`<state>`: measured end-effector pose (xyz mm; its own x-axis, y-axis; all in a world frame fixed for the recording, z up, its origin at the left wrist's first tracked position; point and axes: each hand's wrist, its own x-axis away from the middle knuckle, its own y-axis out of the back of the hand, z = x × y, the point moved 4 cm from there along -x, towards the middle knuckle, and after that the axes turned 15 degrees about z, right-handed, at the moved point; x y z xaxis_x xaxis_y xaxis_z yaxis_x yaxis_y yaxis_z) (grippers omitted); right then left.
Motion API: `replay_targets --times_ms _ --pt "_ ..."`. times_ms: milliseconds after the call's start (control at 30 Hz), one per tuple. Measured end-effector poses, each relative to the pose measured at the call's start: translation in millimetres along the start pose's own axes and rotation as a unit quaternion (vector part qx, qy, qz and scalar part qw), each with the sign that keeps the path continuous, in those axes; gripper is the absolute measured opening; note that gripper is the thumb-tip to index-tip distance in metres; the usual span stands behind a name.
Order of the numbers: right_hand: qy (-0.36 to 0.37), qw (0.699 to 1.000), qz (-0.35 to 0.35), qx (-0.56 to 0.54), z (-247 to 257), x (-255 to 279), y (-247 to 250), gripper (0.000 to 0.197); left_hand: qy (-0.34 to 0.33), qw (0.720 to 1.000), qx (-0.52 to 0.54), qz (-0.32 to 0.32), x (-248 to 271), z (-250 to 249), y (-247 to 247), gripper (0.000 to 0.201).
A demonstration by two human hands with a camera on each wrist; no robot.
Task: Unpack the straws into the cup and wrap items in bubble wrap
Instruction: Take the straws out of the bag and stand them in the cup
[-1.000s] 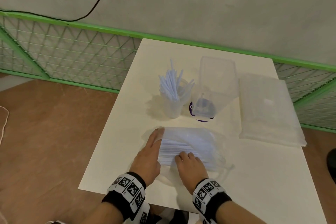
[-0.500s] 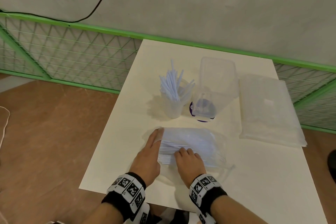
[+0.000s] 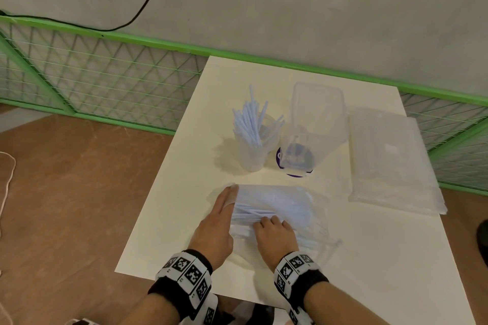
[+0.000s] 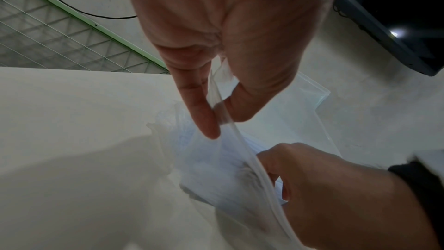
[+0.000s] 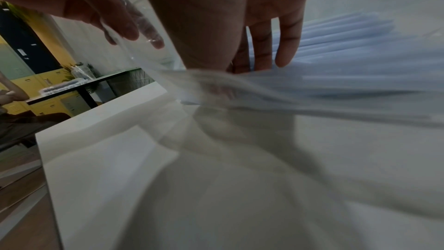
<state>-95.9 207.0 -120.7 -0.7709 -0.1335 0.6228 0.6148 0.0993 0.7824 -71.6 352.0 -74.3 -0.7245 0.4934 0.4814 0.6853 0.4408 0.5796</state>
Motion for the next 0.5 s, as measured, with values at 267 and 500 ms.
replay_targets --times_ms 267,500 --pt "0.013 0.999 -0.036 -0.021 -3.0 1.4 -2.2 0.046 0.005 1.0 0.006 -0.003 0.5 0.6 0.1 0.103" --pt "0.009 1.0 -0.02 -0.016 -0.1 0.3 -7.0 0.051 0.01 1.0 0.013 -0.005 0.8 -1.3 1.4 0.103"
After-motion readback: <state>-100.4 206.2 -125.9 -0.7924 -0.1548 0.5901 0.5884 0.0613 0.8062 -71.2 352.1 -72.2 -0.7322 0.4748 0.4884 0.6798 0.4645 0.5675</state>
